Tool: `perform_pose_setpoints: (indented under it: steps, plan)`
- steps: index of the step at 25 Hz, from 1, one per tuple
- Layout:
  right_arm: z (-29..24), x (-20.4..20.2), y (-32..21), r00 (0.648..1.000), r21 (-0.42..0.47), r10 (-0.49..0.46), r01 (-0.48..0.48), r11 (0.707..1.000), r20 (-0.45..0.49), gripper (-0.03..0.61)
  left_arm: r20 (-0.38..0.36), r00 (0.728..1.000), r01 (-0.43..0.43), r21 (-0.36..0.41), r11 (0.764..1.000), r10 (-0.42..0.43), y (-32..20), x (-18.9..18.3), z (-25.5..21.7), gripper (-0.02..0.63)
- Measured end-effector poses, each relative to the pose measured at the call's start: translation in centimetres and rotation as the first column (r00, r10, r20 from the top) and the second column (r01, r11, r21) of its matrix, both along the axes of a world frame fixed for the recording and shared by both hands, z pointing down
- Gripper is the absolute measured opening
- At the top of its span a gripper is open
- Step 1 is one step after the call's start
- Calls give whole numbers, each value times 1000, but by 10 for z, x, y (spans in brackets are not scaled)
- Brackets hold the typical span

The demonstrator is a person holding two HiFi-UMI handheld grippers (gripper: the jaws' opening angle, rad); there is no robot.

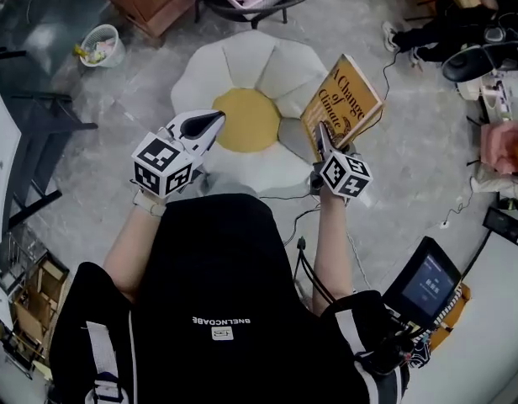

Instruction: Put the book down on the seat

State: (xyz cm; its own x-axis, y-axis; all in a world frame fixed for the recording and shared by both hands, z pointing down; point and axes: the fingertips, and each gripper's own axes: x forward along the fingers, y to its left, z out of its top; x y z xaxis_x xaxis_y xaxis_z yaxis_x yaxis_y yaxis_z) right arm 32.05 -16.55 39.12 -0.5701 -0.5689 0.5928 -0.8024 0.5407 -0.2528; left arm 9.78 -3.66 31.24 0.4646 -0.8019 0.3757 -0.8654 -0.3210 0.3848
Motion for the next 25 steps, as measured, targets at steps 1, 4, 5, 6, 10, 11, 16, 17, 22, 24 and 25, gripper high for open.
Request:
perform_pose_setpoints:
  steps: [1, 4, 5, 6, 10, 11, 16, 17, 22, 24, 25]
  plan:
    - [6, 2, -4, 1000, -9, -10, 10, 1000, -7, 158, -1, 1000, 13, -7, 1000, -13, 0, 1, 2, 14]
    - [25, 6, -14, 999, -36, -32, 31, 999, -24, 158, -1, 999, 42, -25, 999, -42, -3, 4, 11, 14]
    - [32, 5, -17, 999, -48, -39, 38, 998, -29, 158, -3, 999, 51, -32, 998, -51, -3, 4, 16, 14]
    - [41, 4, -18, 998, -62, -48, 46, 997, -36, 158, -4, 998, 62, -40, 997, -62, -1, 2, 21, 14]
    - [70, -8, -26, 995, -96, -83, 77, 992, -59, 158, 6, 995, 95, -60, 994, -95, -2, -14, 42, 14]
    - [75, -10, -28, 994, -101, -90, 83, 991, -62, 158, 11, 995, 101, -62, 993, -101, -3, -17, 45, 14]
    - [104, -15, -34, 988, -142, -132, 120, 983, -80, 158, 26, 989, 147, -75, 986, -146, -3, -30, 59, 14]
    - [111, -15, -35, 987, -150, -138, 124, 981, -85, 158, 26, 987, 158, -78, 984, -156, -2, -32, 62, 14]
    - [144, -17, -35, 978, -196, -170, 144, 970, -121, 158, 22, 980, 198, -99, 975, -197, 7, -38, 73, 14]
    - [160, -17, -37, 974, -213, -181, 149, 966, -139, 158, 18, 977, 212, -110, 971, -212, 9, -39, 81, 14]
    - [170, -17, -39, 972, -221, -183, 148, 964, -147, 158, 16, 976, 217, -115, 969, -217, 10, -39, 85, 14]
